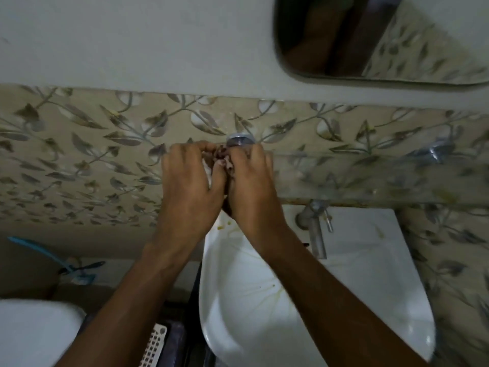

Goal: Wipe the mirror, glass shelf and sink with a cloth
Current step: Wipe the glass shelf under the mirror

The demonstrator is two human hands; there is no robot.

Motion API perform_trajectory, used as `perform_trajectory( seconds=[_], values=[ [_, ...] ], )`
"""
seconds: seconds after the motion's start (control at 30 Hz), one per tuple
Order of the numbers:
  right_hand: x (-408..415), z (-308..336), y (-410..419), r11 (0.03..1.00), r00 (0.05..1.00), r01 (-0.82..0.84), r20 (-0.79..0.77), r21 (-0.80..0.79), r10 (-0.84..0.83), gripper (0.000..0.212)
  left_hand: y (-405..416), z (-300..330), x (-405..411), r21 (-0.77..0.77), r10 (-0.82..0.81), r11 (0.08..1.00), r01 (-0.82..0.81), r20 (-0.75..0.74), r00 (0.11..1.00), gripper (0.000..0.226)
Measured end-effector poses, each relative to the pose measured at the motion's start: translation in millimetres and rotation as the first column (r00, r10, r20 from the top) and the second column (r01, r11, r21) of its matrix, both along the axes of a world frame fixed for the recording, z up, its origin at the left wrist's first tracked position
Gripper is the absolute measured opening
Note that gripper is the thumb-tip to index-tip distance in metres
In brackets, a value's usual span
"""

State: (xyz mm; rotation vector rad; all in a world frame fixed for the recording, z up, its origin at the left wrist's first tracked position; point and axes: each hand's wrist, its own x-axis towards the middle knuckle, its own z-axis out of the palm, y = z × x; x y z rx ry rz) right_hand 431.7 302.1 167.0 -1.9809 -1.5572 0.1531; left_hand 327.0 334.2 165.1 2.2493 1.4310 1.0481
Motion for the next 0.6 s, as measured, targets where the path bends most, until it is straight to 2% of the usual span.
perform_trajectory(
  seconds=[0.07,0.1,0.2,0.37,0.43,0.53,0.6],
  values=[
    [10.3,-1.3,-8.3,1.000,1.000,-0.002,0.003,0.028,0.002,0.065,1.0,2.0,6.7,0.010,0.004,1.000,-0.004,0.023,1.000,0.040],
    [20.2,-2.4,-14.7,0.998,1.000,0.027,-0.008,0.063,-0.027,0.060,1.1,2.4,10.0,0.018,0.002,1.000,-0.003,0.032,0.999,0.038],
    [65.0,-5.3,-35.8,0.979,0.983,0.184,0.003,0.088,-0.185,0.041,-0.5,1.6,20.7,0.031,-0.035,0.999,0.034,0.036,0.999,0.034],
    [126.2,-5.9,-53.7,0.886,0.888,0.458,-0.004,0.076,-0.459,0.034,-12.2,4.6,45.8,0.017,-0.107,0.994,0.107,0.038,0.993,0.039],
    [112.1,-5.7,-45.6,0.906,0.908,0.416,0.007,0.078,-0.418,0.035,-17.5,6.2,60.4,0.014,-0.139,0.990,0.138,0.024,0.990,0.040],
    [82.2,-8.3,-35.7,0.977,0.971,0.205,0.112,0.061,-0.211,0.030,-20.2,7.9,78.0,-0.011,-0.160,0.987,0.160,0.024,0.987,0.041],
    [84.5,-7.4,-35.1,0.976,0.982,0.183,0.030,0.114,-0.187,0.023,-19.2,7.6,86.4,-0.003,-0.176,0.984,0.176,0.002,0.984,0.043]
  ],
)
